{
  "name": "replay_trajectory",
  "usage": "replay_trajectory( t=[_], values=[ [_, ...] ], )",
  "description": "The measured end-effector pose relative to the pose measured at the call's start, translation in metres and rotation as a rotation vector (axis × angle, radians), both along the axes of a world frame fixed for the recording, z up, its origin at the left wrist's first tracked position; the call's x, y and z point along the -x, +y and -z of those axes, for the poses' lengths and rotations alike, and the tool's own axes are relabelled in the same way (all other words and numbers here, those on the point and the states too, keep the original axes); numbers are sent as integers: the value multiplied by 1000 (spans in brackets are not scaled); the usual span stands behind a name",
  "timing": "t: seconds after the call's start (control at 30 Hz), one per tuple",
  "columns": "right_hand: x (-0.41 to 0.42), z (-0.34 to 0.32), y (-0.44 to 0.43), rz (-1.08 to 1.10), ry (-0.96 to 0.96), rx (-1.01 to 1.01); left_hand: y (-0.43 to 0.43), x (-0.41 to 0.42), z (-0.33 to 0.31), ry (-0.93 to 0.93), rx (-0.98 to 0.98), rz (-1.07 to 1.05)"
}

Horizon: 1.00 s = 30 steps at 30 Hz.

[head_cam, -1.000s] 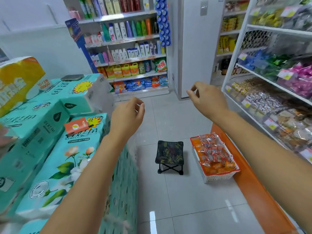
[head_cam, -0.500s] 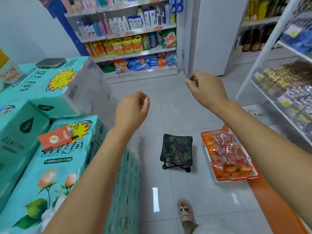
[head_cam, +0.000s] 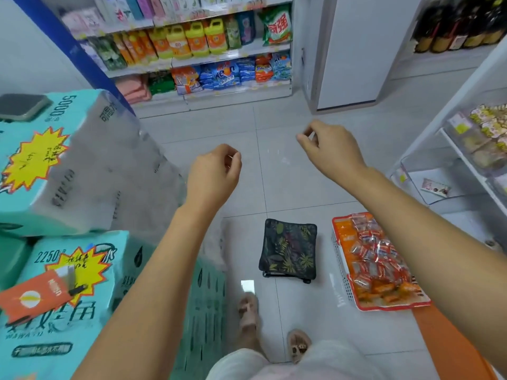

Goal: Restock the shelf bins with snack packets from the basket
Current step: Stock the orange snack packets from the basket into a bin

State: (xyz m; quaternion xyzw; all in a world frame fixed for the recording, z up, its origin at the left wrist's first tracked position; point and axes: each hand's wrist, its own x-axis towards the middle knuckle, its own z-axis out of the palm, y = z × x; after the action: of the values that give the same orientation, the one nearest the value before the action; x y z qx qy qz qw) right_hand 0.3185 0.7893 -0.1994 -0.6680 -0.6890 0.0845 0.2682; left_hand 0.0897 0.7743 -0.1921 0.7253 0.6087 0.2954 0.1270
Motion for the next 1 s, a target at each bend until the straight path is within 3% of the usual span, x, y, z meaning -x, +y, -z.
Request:
replay_trajectory(
  t=[0.23, 0.53, 0.77, 1.0],
  values=[
    [-17, 37, 25, 192, 47, 131, 78, -13, 51, -81, 143, 188],
    [-50, 84, -17, 691, 97, 346, 144, -66, 101, -13, 316, 548],
    [-86, 106, -90, 986, 154, 444, 139, -154, 121, 10, 343, 841],
    [-110, 133, -117, 1081, 208, 501, 118, -215, 133, 106, 378, 975]
  ],
)
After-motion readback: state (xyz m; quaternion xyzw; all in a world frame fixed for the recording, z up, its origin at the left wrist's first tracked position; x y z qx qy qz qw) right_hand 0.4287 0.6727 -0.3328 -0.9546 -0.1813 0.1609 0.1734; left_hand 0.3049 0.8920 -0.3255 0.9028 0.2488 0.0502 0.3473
